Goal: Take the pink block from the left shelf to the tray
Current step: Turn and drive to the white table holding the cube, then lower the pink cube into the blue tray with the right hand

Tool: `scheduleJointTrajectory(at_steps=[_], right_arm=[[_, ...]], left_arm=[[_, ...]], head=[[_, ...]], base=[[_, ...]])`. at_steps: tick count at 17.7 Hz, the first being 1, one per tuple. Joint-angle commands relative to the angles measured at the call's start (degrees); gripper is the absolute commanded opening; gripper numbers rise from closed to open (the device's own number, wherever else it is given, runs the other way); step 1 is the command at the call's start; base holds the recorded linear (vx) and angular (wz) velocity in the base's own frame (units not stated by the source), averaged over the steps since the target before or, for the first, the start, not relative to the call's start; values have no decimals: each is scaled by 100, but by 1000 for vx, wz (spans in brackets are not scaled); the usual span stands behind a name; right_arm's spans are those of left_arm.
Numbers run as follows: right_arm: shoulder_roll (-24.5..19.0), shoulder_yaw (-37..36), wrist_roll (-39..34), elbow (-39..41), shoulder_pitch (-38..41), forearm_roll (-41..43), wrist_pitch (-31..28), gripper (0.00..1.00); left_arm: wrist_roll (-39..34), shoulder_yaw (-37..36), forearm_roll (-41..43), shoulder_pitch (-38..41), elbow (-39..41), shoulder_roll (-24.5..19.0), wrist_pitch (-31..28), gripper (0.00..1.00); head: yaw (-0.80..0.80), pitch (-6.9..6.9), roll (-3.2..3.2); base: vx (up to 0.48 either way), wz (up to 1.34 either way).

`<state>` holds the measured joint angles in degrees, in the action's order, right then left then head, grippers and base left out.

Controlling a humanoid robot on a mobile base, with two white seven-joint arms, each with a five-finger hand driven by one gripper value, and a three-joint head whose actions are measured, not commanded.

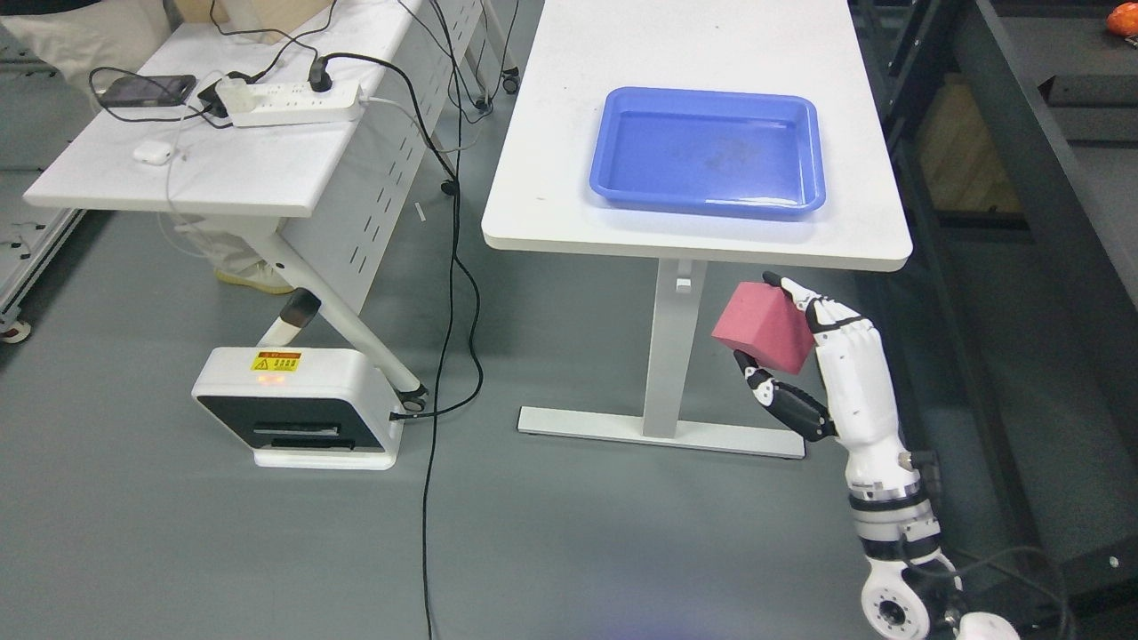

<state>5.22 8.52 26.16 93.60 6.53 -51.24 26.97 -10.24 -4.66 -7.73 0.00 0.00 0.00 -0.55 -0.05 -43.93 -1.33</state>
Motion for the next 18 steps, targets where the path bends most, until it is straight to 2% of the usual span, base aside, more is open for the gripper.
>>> scheduleJointTrajectory(at_steps=[1,7,13,18], right_arm=[[-214,203,-6,0,15,0,1,5],[-196,501,-138,-8,41,-96,89,5],[-381,528,-191,0,50,-158,89,5],[-328,528,-418,0,94,-167,98,5]], left_arm=[[-5,0,0,-167,100,-100,2,100],[-5,0,0,-167,100,-100,2,100],[-5,0,0,-167,100,-100,2,100],[-5,0,0,-167,100,-100,2,100]], head=[[0,0,0],[0,0,0],[0,0,0],[0,0,0]], base=[[306,-105],[280,-97],[292,-68],[254,-54]])
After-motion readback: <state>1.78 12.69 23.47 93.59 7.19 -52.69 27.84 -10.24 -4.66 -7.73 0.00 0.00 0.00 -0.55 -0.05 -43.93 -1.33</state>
